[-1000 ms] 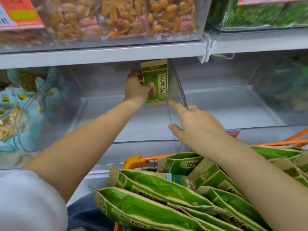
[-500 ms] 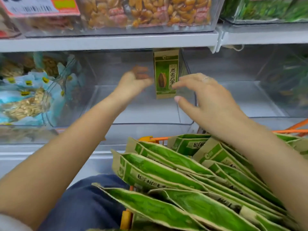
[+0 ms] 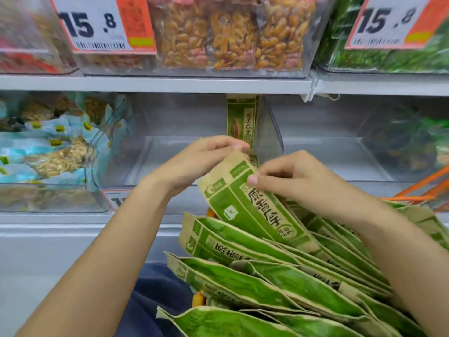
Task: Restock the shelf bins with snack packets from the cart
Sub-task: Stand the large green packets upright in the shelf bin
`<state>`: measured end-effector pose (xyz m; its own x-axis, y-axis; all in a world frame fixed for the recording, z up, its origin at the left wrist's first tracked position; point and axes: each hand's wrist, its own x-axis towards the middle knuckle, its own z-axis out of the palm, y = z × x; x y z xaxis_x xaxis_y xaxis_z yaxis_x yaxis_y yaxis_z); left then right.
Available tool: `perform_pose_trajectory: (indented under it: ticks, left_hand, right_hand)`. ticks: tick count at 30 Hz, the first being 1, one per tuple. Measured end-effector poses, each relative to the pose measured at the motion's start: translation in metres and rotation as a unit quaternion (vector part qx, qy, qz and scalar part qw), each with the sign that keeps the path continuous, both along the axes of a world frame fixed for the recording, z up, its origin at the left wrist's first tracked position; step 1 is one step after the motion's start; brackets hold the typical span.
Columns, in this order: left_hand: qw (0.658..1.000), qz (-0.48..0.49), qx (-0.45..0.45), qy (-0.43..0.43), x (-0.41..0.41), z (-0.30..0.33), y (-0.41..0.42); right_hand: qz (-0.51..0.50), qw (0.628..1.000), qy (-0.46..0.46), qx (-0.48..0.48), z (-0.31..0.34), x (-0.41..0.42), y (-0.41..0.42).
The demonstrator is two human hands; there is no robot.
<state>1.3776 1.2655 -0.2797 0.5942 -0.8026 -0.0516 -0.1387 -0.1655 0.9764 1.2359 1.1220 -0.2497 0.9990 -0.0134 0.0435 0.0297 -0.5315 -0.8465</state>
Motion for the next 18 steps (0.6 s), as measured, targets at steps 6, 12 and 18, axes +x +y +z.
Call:
perform_pose_trajectory:
  ticks: [6, 12, 18]
  left_hand:
    - [0.967, -0.068, -0.041, 0.243, 0.016, -0.019, 0.003]
    - [0.986, -0.068, -0.013, 0.149, 0.008, -0.022, -0.003]
    - [0.973, 0.162, -0.039, 0.157, 0.042, -0.022, -0.011]
  right_hand:
    - [-0.172, 0.976, -0.04, 0.124, -0.011, 0.011, -0.012]
    - [-0.242, 0.95, -0.019, 0.197, -0.01, 0.032, -0.017]
    - [-0.29, 0.932, 0.026, -0.216, -0.029, 0.039, -0.047]
